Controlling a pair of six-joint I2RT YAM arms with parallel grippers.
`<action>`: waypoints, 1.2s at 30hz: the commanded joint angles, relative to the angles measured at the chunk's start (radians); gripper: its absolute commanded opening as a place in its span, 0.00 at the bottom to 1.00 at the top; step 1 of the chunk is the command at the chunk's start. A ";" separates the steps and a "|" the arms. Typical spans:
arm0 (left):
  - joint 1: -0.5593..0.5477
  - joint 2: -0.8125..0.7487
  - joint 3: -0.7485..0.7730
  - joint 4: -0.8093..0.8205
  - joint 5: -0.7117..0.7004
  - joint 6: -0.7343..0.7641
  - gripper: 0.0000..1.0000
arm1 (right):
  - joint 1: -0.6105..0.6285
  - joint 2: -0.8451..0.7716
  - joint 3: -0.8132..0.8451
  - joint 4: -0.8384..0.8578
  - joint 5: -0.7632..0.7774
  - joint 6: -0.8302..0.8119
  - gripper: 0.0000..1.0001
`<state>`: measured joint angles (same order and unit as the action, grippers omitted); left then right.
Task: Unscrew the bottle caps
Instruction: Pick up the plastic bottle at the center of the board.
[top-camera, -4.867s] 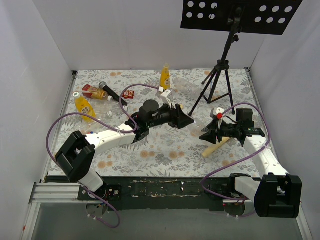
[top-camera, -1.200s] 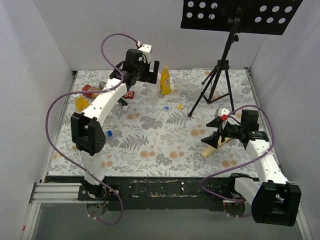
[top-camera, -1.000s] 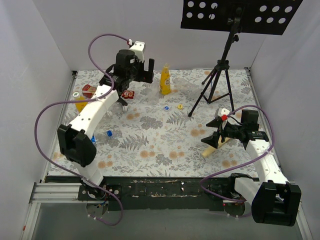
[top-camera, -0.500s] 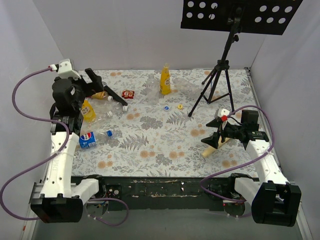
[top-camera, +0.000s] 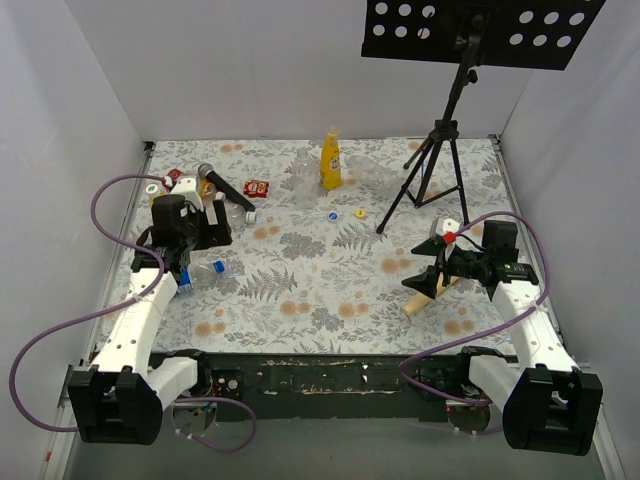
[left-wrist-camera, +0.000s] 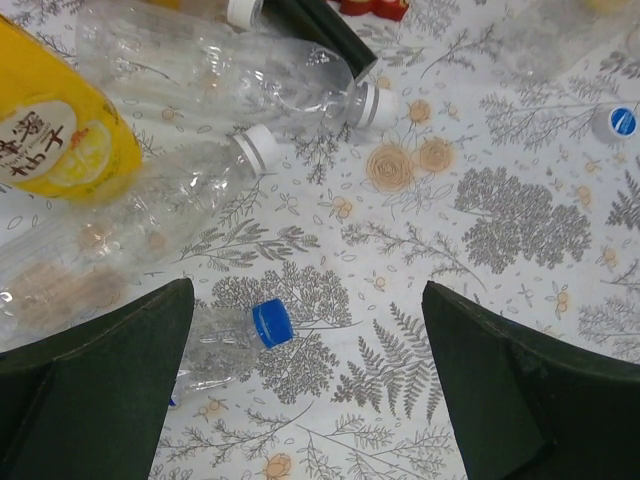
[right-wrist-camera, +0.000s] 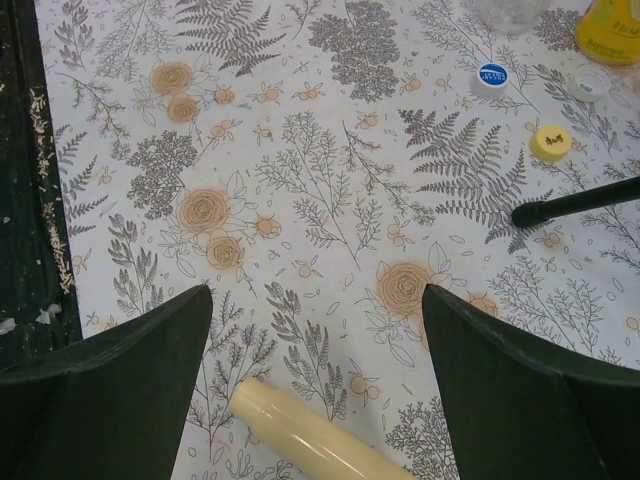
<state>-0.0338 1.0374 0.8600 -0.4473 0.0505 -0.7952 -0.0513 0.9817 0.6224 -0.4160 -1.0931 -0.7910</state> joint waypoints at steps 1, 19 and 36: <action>-0.034 -0.048 -0.051 0.053 -0.035 0.077 0.98 | -0.004 -0.003 0.003 -0.009 -0.033 -0.016 0.93; 0.138 -0.076 0.092 0.116 -0.239 -0.148 0.98 | -0.004 -0.006 0.005 -0.015 -0.042 -0.017 0.93; 0.158 0.323 0.301 0.223 -0.429 -0.047 0.88 | -0.004 -0.006 0.007 -0.021 -0.047 -0.022 0.93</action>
<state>0.1211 1.3434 1.0893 -0.2810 -0.2905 -0.8883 -0.0513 0.9817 0.6224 -0.4198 -1.1107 -0.7975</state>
